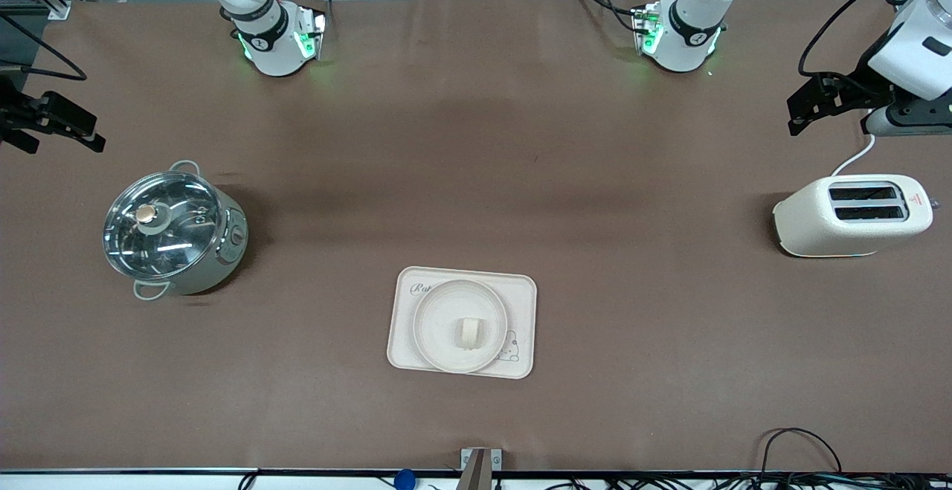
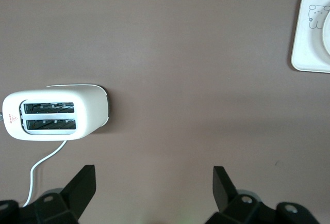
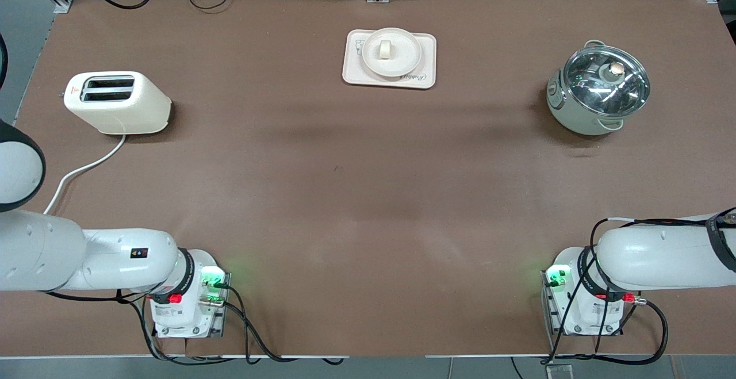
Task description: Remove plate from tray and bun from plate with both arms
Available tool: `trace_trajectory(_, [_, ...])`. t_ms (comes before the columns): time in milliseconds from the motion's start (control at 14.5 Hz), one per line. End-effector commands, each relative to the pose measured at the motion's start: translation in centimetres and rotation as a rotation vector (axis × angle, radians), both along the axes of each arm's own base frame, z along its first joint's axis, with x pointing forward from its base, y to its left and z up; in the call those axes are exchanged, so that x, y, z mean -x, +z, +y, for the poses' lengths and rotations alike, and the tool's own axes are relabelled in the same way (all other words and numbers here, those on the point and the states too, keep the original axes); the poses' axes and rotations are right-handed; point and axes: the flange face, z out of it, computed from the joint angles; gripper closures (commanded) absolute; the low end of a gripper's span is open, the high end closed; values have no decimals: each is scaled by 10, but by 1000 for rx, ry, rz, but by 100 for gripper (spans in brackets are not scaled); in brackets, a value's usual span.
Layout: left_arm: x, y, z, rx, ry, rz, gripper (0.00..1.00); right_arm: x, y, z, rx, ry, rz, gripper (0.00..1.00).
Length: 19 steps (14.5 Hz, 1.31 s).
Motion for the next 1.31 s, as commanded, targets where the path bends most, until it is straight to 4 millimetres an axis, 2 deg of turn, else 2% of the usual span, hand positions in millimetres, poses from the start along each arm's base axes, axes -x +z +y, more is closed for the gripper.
trace_trajectory(0, [-2,5,3,-3,-13,7,0,2,-3,17,-62,33,8,0])
trace_trajectory(69, [-2,5,3,-3,-13,5,0,1,-6,19,-65,36,14,0])
trace_trajectory(206, [-3,4,3,-3,-15,8,0,-11,-34,23,-70,39,56,0])
trace_trajectory(344, [-4,3,3,-3,-15,10,0,-31,-61,42,-128,41,63,0])
trace_trajectory(481, [-4,1,3,-4,-15,11,0,-57,-98,67,-166,26,57,0])
trace_trajectory(619, [-5,1,3,-4,-15,14,0,-79,-130,108,-166,-39,36,0])
trace_trajectory(688, [-5,0,1,-4,-18,14,0,-90,-152,137,-164,-72,17,0])
trace_trajectory(825, [-7,-3,1,-7,-18,18,0,-110,-200,185,-168,-134,-31,0])
trace_trajectory(962, [-7,-4,2,-9,-18,21,0,-130,-257,228,-183,-191,-100,0])
trace_trajectory(1100, [-8,-4,2,-9,-18,21,0,-142,-310,279,-205,-269,-169,0])
trace_trajectory(1169, [-9,-6,2,-9,-18,24,0,-151,-331,299,-209,-275,-180,0])
trace_trajectory(1238, [-9,-6,2,-9,-18,24,0,-160,-345,310,-209,-268,-181,0])
